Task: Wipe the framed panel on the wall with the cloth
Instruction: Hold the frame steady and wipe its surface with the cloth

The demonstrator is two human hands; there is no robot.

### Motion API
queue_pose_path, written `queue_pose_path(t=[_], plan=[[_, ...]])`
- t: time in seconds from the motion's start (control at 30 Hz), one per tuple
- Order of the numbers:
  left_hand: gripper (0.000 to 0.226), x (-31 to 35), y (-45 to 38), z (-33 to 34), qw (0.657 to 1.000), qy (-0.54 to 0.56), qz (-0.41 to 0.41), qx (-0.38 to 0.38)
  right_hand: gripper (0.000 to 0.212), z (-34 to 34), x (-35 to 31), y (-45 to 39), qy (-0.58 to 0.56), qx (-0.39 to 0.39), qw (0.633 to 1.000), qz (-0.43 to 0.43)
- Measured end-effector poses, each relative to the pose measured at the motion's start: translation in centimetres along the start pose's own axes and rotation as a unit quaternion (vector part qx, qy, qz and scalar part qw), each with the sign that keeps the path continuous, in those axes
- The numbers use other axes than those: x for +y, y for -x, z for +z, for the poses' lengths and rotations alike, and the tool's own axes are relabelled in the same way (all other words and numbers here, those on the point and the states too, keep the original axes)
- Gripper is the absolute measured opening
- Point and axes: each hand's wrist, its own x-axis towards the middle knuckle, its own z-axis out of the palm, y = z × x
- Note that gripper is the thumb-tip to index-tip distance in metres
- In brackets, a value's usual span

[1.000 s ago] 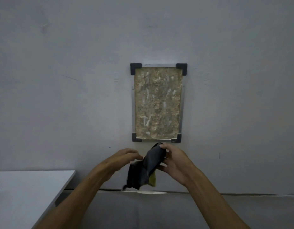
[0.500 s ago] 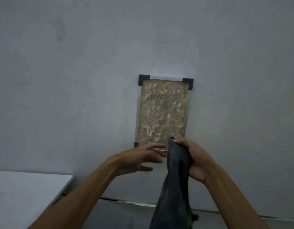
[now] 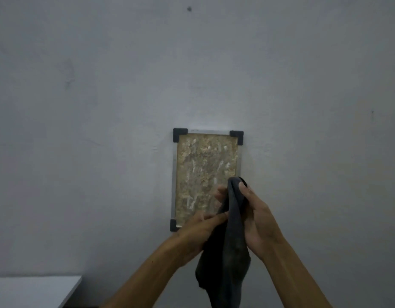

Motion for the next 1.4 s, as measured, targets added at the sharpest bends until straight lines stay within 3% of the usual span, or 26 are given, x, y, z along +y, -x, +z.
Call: queue_pose_path(t=[0.1, 0.17, 0.2, 0.27, 0.33, 0.43, 0.5, 0.6, 0.73, 0.8, 0.87, 0.97, 1.07, 1.1, 1.2, 1.4], plan=[[0.029, 1.9, -0.1, -1.3, 0.969, -0.236, 0.048, 0.052, 0.043, 0.2, -0.9, -1.0, 0.049, 0.017, 0.998, -0.038], [0.027, 3.8, -0.3, -2.7, 0.941, -0.313, 0.102, 0.078, 0.034, 0.3, -2.0, -1.7, 0.203, 0.043, 0.973, -0.106], [0.029, 4.8, -0.4, -3.3, 0.930, -0.329, 0.136, 0.095, 0.031, 0.3, -2.5, -2.0, 0.319, 0.053, 0.933, -0.155], [0.025, 7.3, -0.9, -4.4, 0.890, -0.366, 0.229, 0.143, 0.026, 0.1, -3.6, -3.3, 0.527, 0.064, 0.804, -0.267], [0.021, 9.8, -1.8, -5.6, 0.817, -0.413, 0.335, 0.222, 0.026, 0.4, -4.8, -4.9, 0.630, 0.070, 0.694, -0.341], [0.029, 13.2, -3.4, -7.6, 0.667, -0.529, 0.427, 0.305, 0.027, 1.3, -6.7, -7.0, 0.694, 0.080, 0.610, -0.373], [0.041, 14.5, -4.5, -8.8, 0.612, -0.594, 0.418, 0.312, 0.025, 1.6, -8.2, -8.2, 0.719, 0.098, 0.570, -0.385], [0.050, 15.0, -6.0, -10.0, 0.614, -0.614, 0.396, 0.300, 0.018, 1.8, -9.8, -9.4, 0.740, 0.109, 0.524, -0.408], [0.051, 13.2, -7.0, -10.2, 0.609, -0.597, 0.424, 0.305, 0.032, 1.6, -10.1, -10.6, 0.765, 0.066, 0.478, -0.428], [0.052, 12.6, -7.4, -10.1, 0.615, -0.578, 0.435, 0.313, 0.027, 1.3, -9.4, -10.9, 0.765, 0.053, 0.460, -0.448], [0.052, 12.3, -7.8, -10.0, 0.621, -0.563, 0.442, 0.320, 0.019, 0.9, -8.1, -11.1, 0.752, 0.038, 0.476, -0.455], [0.053, 12.3, -7.9, -10.0, 0.625, -0.553, 0.449, 0.320, 0.017, 0.4, -6.9, -11.3, 0.719, 0.025, 0.531, -0.448], [0.054, 12.4, -7.9, -10.2, 0.624, -0.551, 0.454, 0.318, 0.028, 0.6, -8.1, -11.7, 0.684, 0.035, 0.572, -0.451], [0.055, 12.6, -7.9, -10.3, 0.623, -0.554, 0.452, 0.318, 0.032, 0.9, -8.5, -11.9, 0.685, 0.039, 0.570, -0.453], [0.056, 12.6, -7.9, -10.4, 0.624, -0.558, 0.445, 0.318, 0.020, 1.6, -8.3, -12.1, 0.718, 0.041, 0.518, -0.463], [0.056, 12.9, -7.7, -10.4, 0.628, -0.565, 0.435, 0.312, 0.014, 0.8, -7.0, -11.0, 0.753, -0.005, 0.507, -0.419]])
